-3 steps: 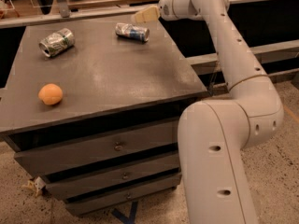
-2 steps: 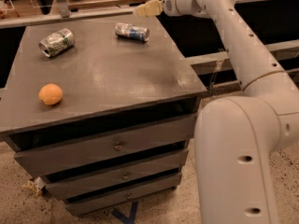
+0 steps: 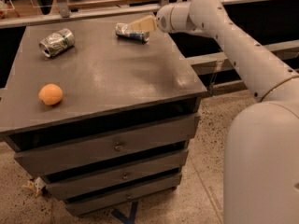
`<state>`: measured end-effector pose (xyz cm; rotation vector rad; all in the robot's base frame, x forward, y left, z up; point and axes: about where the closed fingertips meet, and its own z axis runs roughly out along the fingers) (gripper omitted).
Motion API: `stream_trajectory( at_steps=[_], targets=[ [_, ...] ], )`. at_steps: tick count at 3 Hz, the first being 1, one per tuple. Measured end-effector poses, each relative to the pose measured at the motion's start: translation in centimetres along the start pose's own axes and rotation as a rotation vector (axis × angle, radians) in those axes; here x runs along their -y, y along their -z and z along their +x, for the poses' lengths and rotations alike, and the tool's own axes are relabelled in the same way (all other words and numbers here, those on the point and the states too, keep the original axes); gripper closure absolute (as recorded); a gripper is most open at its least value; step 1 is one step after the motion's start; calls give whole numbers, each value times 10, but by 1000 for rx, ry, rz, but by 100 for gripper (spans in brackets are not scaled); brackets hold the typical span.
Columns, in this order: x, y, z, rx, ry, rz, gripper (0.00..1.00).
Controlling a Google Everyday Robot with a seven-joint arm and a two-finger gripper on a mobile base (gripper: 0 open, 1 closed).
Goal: Move redbull can near orange
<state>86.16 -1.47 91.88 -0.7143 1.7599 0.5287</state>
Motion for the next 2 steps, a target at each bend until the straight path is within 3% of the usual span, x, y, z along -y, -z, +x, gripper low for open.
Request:
stream_trajectory(
  at_steps=[1,2],
  targets=[
    [-19,-13,36,-49,-12,-47,0],
    [-22,-17,51,-56,-10,-52,0]
  ],
)
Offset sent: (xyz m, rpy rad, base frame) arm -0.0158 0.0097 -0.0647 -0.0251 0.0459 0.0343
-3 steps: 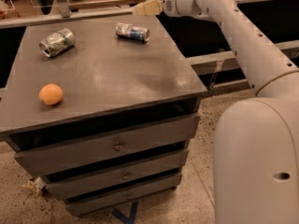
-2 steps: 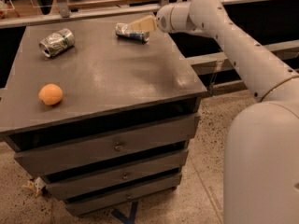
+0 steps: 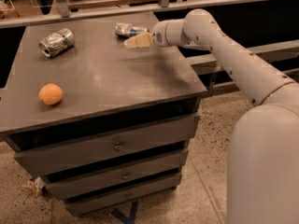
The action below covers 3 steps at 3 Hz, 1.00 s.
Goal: Move redbull can near orange
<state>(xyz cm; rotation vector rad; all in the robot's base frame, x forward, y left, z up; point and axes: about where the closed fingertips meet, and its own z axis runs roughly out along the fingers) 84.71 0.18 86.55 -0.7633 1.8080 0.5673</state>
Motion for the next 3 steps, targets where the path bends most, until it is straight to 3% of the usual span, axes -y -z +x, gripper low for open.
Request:
stream_trajectory(
  at_steps=[3],
  targets=[
    [20,-9,2,31,5,17,0]
  ],
)
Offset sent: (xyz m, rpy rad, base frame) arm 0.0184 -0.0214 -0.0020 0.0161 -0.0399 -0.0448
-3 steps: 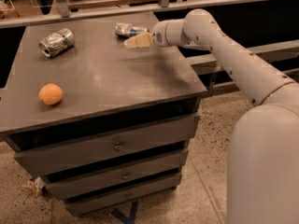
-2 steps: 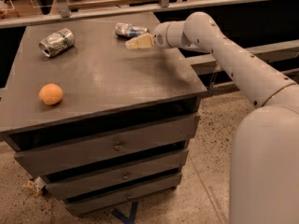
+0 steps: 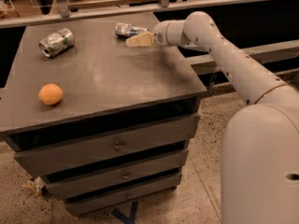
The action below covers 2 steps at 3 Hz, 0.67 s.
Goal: Move redbull can near orange
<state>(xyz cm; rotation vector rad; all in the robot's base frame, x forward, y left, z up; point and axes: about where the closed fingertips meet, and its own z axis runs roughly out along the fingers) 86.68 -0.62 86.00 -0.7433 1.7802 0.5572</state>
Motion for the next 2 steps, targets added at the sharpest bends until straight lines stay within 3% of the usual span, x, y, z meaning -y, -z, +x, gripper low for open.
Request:
stream_trajectory(
  at_steps=[1,2],
  targets=[
    [9,-17,-10,2,10,-16,0],
    [8,-31,-3,-29,6,-39,0]
  ],
)
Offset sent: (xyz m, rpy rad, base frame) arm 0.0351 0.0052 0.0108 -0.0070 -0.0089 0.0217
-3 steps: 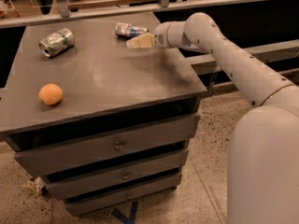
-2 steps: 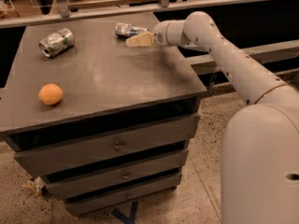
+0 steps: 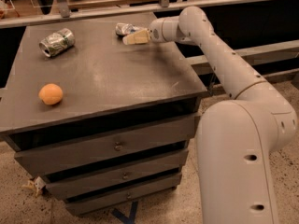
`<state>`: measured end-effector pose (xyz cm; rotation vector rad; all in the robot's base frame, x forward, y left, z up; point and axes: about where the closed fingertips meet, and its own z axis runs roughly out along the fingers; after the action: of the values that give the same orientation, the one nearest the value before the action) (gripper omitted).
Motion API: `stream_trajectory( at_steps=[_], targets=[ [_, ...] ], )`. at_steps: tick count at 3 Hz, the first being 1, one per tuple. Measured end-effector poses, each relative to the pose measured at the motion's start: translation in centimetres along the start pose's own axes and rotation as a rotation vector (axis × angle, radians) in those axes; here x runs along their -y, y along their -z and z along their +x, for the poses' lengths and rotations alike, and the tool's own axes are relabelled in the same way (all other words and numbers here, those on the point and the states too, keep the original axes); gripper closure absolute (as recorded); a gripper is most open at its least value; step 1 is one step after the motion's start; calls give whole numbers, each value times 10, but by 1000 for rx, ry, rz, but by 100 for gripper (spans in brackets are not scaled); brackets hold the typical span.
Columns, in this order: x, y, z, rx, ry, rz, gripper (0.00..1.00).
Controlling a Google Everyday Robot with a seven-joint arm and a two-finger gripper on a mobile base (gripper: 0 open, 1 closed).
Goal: Move redbull can near orange
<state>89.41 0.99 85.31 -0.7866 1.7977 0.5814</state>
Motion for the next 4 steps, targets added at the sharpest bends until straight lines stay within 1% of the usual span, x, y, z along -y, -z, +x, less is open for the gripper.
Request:
stream_trajectory(
  at_steps=[1,2,4],
  targets=[
    [2,-6,2,5,-6,3,0],
    [4,-9,1,19,-3,1,18],
    [6,-5,5,20,-8,1,64]
  ],
)
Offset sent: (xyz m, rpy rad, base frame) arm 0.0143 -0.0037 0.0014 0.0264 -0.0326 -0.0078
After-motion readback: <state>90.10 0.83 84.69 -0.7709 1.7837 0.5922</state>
